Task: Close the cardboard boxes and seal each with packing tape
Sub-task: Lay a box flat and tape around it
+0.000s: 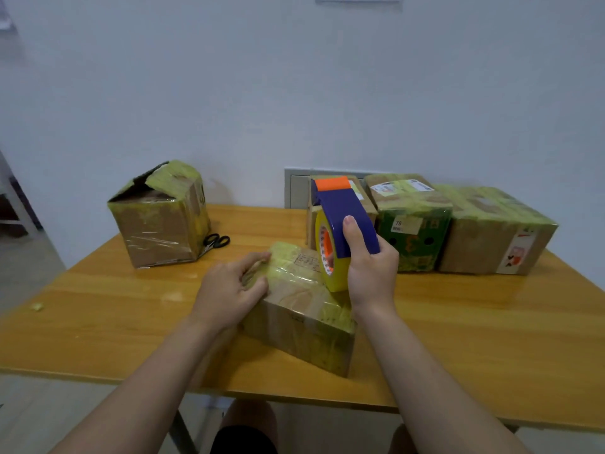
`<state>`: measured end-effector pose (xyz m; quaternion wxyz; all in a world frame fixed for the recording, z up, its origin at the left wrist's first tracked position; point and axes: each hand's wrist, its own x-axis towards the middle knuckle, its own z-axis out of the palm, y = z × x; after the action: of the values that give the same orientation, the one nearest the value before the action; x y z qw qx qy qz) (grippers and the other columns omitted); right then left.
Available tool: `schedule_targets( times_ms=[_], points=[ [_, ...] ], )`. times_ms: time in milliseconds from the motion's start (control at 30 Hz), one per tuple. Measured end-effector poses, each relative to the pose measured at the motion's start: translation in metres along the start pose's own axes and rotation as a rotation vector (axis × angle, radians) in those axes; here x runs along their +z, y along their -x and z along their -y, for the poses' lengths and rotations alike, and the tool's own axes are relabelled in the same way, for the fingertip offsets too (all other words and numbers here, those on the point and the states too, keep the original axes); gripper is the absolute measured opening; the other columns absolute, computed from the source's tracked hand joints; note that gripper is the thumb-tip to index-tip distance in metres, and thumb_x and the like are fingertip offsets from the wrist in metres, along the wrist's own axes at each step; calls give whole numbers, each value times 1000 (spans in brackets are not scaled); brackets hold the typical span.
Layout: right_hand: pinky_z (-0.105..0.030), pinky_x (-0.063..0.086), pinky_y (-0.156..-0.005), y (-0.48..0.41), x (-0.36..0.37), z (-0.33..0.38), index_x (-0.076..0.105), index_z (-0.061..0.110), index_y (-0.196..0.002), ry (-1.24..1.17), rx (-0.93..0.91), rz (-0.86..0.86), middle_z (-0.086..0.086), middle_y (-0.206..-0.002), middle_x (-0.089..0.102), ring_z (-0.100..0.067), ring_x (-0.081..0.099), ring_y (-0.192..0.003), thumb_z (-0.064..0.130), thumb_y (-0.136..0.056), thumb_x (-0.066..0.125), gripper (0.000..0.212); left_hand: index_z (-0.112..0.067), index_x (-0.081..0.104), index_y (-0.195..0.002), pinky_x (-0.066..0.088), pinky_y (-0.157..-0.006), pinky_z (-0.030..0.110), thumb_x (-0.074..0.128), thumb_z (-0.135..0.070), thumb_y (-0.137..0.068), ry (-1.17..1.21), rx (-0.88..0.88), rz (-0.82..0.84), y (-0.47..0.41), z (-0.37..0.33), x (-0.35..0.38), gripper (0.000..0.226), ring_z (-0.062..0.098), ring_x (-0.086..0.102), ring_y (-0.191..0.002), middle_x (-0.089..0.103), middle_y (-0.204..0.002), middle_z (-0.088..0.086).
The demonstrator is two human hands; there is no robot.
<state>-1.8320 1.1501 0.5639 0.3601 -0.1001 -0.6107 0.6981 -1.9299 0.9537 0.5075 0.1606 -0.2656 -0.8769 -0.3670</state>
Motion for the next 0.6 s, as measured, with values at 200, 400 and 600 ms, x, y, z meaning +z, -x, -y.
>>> schedule_targets(
  times_ms=[200, 400, 600],
  points=[
    [-33, 59, -71, -5, -15, 4, 73, 23, -94, -33, -7, 33, -1, -87, 78, -20, 75, -86, 44, -92, 65, 23, -43, 63, -140, 52, -87, 35, 44, -61, -76, -295, -121, 207, -18, -21, -12, 69, 16, 64, -110, 71, -131, -7],
    [-44, 58, -72, -1, -20, -8, 78, 33, -86, -55, -70, 6, -6, -87, 77, -29, 73, -85, 50, -89, 67, 21, -31, 33, -159, 17, -127, 51, 26, -77, -95, -525, 0, 458, -2, -88, 11, 80, 29, 19, -158, 23, -171, 5],
    [-44, 57, -68, 0, -23, -12, 77, 22, -87, -48, -116, 10, -11, -84, 75, -35, 71, -81, 52, -85, 68, 32, -11, -10, -165, -9, -125, 63, 0, -109, -52, -609, -87, 631, 3, -105, 32, 150, 34, -13, -160, -11, -173, 13]
  ],
)
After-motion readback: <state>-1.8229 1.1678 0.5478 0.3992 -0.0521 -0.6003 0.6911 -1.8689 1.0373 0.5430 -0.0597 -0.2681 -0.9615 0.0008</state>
